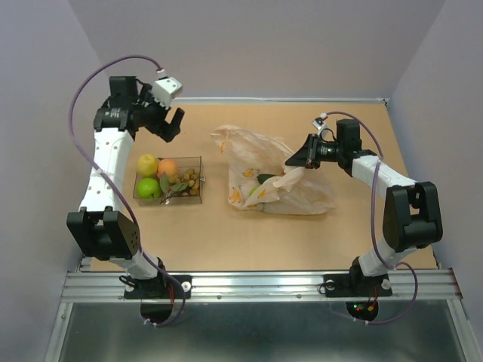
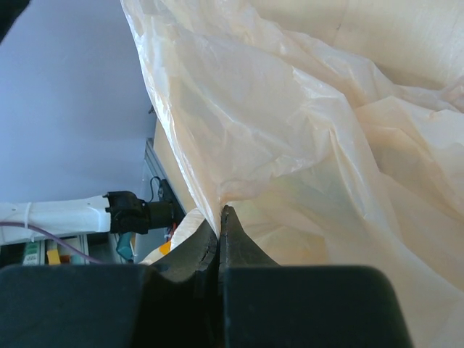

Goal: Place the fake fruits into the plastic bag and tie a complex knot

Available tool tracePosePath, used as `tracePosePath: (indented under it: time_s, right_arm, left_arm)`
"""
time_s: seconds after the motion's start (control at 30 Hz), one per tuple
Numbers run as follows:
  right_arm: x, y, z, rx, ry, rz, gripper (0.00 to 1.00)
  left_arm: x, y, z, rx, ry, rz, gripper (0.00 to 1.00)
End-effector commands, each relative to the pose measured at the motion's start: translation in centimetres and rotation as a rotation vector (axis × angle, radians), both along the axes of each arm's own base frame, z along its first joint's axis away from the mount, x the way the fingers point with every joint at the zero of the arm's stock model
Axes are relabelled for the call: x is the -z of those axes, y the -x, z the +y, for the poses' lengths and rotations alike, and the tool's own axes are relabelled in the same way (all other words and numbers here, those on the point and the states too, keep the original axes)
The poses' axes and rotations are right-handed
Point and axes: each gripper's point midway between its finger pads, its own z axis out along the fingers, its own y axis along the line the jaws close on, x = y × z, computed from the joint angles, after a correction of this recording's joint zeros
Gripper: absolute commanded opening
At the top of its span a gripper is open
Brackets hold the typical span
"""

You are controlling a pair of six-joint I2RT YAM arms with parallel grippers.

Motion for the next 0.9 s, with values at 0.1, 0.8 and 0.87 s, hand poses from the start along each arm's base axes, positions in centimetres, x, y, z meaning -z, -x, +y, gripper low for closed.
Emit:
tracePosePath:
  time_s: [0.1, 0.8, 0.87]
  right_arm:
    - [-1.3, -0.7, 0.1, -0.008, 0.003, -0.068, 0.0]
    - [-0.9, -0.7, 0.1, -0.016, 0.006, -0.06, 0.0]
    - [-0.9, -0.8, 0.0, -0.013, 0.007, -0.059, 0.0]
  left_arm:
    - [5.8, 1.7, 11.8, -0.239, -0.175, 0.177, 0.99]
    - [17.1, 1.2, 14.1, -0.294, -0.187, 0.436, 0.98]
    - [17.8, 1.2, 14.1, -0.296, -0.187, 0.451, 0.93]
